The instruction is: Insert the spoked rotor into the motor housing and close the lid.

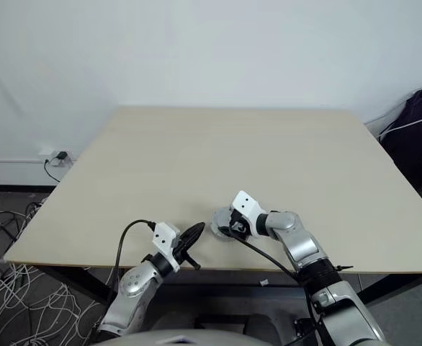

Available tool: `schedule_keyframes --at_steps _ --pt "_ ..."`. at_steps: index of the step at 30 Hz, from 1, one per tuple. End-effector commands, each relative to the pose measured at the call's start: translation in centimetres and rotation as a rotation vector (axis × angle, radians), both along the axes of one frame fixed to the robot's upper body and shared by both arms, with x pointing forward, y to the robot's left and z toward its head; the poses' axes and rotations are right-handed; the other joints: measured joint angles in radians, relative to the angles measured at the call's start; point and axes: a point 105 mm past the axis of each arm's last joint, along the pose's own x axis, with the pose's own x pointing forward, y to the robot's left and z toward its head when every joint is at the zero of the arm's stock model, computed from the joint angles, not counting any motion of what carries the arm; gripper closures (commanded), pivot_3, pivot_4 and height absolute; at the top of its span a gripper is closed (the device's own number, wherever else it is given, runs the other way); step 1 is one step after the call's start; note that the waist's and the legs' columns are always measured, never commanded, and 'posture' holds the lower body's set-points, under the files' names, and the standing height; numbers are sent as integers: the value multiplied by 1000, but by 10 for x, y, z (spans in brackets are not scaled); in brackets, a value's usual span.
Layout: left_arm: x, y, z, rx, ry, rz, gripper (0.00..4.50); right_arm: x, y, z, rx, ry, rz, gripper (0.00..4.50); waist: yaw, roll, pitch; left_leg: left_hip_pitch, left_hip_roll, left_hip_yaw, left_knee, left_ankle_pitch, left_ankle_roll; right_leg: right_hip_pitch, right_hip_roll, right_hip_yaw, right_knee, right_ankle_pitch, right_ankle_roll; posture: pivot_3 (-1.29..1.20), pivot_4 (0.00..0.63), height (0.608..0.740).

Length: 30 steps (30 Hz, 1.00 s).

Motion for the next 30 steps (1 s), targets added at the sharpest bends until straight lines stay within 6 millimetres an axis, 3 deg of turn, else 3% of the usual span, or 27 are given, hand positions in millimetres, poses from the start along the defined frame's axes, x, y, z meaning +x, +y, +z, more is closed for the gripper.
schedule_keyframes --at_steps 1,8,17,23,30 --pt "5 1 4 0 -32 1 4500 -7 -26 -23 -92 101 -73 1218 0 0 0 0 0 0 0 0 0 0 0 0 0 0 0 0 0 740" --pt "21 5 3 6 44 59 4500 -7 -24 -23 -91 95 -80 1218 1 0 0 0 0 0 0 0 0 1 0 0 -2 0 0 0 0 740" --pt "59 8 21 -55 269 121 4500 -6 -18 -21 -78 84 -78 1218 -2 -1 0 0 0 0 0 0 0 1 1 -1 -2 1 1 0 0 740" --pt "70 -9 33 -128 346 54 4500 -7 -13 -20 -69 80 -76 1218 -6 -2 0 0 0 0 0 0 0 2 1 -1 -3 1 2 0 0 740" --pt "78 -18 30 -177 484 -14 4500 -8 -10 -20 -63 79 -72 1218 -12 -2 0 0 0 -1 0 1 -1 2 2 -1 -3 1 2 0 0 740"
